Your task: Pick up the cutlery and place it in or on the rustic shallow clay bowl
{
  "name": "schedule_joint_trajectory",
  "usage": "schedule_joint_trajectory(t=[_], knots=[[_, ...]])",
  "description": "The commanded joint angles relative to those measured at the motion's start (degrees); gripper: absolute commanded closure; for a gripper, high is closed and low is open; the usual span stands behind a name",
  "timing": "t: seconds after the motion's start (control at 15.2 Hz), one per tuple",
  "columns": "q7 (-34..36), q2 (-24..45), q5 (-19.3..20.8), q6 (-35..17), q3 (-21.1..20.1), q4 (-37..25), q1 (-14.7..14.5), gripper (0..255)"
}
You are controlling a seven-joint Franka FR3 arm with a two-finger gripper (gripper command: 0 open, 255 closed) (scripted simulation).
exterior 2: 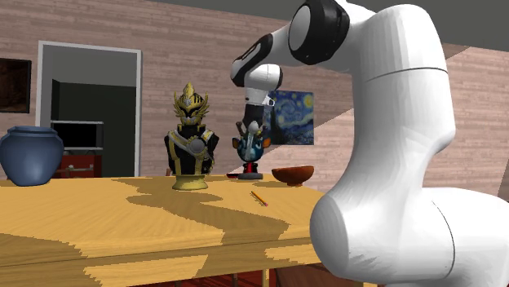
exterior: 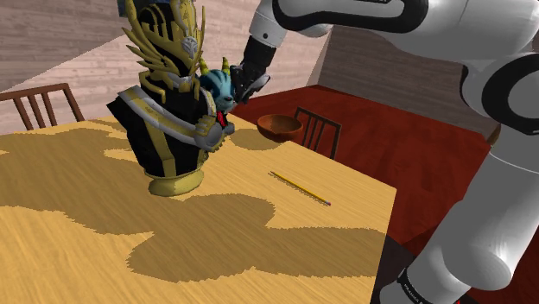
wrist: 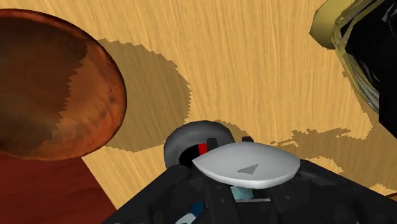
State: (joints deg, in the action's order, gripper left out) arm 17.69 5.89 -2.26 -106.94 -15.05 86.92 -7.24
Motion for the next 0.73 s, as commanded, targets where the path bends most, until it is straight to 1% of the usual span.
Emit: schedule_joint_trajectory(t=[0.0,0.33,0.66], knots=[[-2.83,-1.72,-1.21,-0.13,1.08,1.93,1.60,255],[-9.98,-4.60,-3.69,0.58,4.22,4.64,5.35,255],[-16.97,-5.95,-5.52,1.95,7.58,5.43,8.83,255]])
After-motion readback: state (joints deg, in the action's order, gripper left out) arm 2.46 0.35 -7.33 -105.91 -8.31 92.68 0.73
